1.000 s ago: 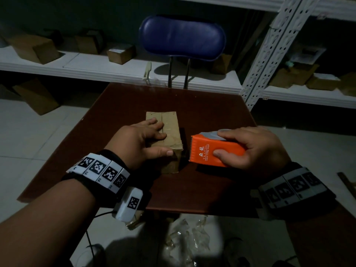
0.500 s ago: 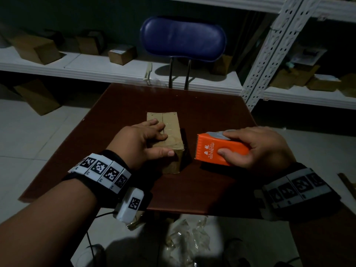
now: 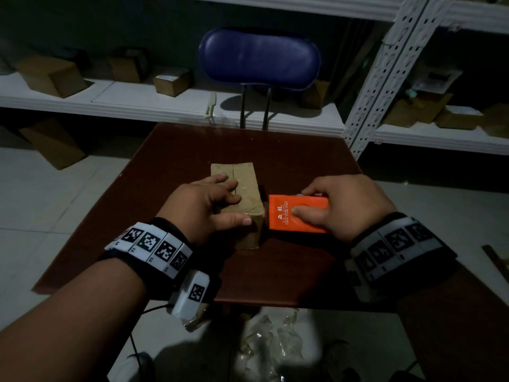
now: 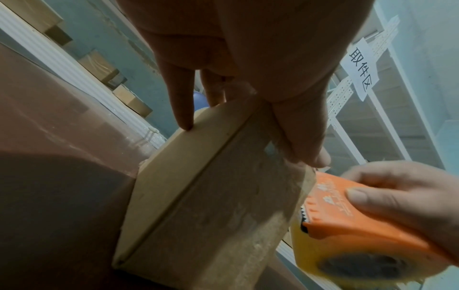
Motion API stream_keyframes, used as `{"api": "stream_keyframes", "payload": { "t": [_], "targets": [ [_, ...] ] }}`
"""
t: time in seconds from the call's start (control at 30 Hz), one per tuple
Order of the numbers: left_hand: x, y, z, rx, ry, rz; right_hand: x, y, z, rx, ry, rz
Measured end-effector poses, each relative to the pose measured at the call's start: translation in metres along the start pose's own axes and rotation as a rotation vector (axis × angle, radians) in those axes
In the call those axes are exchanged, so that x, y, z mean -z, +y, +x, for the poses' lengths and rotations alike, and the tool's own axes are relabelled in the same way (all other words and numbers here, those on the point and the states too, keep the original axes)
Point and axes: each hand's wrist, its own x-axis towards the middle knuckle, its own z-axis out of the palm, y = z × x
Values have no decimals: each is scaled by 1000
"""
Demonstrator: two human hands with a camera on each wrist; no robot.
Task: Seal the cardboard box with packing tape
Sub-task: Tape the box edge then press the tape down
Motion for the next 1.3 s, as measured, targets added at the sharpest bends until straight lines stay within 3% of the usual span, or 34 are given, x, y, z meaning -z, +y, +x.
{"api": "stream_keyframes", "payload": {
  "t": [0.07, 0.17, 0.27, 0.33, 0.53, 0.77, 0.87, 1.0, 1.13, 1.2, 1.3],
  "targets": [
    [-1, 1, 0, 15, 5, 10, 2, -5, 8, -86, -55, -16],
    [0, -1, -1, 17, 6, -7, 5, 4, 20, -223, -113, -258],
    [0, -3, -1, 1, 10, -18, 2, 29, 24, -310, -115, -220],
    [0, -4, 0, -1, 13, -6, -8, 33, 19, -293, -97, -156],
    [-1, -7, 0, -8, 5, -41, -36, 14, 6, -201, -16, -270],
    [3, -8, -2, -12, -18, -37, -31, -2, -4, -195, -138, -194],
    [3, -7, -3, -10, -15, -36, -20, -4, -13, -212, -30, 29],
    [4, -4, -7, -29, -11, -10, -26, -24, -41, -168, 285, 667],
    [4, 0, -9, -44, 9, 24, -59, -48, -56, -209, 133, 989],
    [4, -1, -10, -52, 5, 27, -65, -51, -47, -244, 35, 1032],
    [3, -2, -14, -71, -1, 16, -64, -51, -34, -155, -18, 1086]
  ]
}}
